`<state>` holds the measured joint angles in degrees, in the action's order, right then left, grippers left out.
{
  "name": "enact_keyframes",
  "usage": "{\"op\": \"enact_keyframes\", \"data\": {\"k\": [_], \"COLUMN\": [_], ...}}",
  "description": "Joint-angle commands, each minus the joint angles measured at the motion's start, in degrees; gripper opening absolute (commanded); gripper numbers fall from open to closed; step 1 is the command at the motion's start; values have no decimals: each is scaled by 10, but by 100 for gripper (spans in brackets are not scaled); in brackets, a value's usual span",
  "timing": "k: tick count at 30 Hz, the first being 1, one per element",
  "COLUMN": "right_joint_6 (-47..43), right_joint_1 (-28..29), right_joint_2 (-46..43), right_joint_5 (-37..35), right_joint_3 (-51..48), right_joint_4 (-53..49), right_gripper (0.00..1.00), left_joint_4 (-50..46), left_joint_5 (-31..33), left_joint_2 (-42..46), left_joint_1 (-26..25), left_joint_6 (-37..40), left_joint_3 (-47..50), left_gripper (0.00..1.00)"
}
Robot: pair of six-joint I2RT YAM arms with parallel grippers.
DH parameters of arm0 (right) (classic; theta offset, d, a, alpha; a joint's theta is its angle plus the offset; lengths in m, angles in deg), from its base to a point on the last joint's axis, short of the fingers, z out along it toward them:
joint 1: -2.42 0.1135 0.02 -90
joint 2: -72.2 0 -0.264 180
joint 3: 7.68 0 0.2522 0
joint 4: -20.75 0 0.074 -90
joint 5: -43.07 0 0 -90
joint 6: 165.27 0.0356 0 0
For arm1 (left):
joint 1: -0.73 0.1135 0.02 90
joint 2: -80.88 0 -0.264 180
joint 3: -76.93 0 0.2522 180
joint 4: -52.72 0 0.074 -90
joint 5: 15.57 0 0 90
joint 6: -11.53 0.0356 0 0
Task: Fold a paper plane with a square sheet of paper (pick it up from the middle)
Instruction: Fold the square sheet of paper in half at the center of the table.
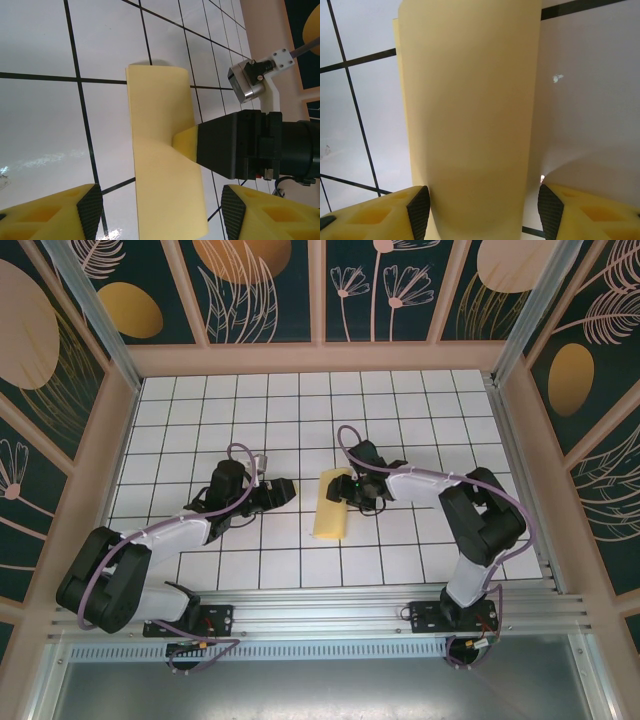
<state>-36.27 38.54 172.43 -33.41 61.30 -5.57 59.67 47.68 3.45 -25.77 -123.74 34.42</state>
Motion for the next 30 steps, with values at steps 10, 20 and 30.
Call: {"op": "enact_keyframes", "data": {"k": [10,20,30], "right_joint_6": [-50,-40,-32], "right_joint_1": [8,9,9], "right_joint_2": [33,44,55], "right_joint_5": [-14,-32,-43], "right_joint_3": [34,41,34], "right_joint_4": [-53,-68,-71], "right_gripper": [61,61,60], "left_joint_4": [-7,-8,-22], "left_joint_5": [-16,-18,-19], "left_joint_2": [-10,-12,-39], "left_joint_1": [-3,-3,-13], "left_joint_6": [14,13,10], "left_joint_3": [-14,-18,-39], "left_gripper": [66,66,49]}}
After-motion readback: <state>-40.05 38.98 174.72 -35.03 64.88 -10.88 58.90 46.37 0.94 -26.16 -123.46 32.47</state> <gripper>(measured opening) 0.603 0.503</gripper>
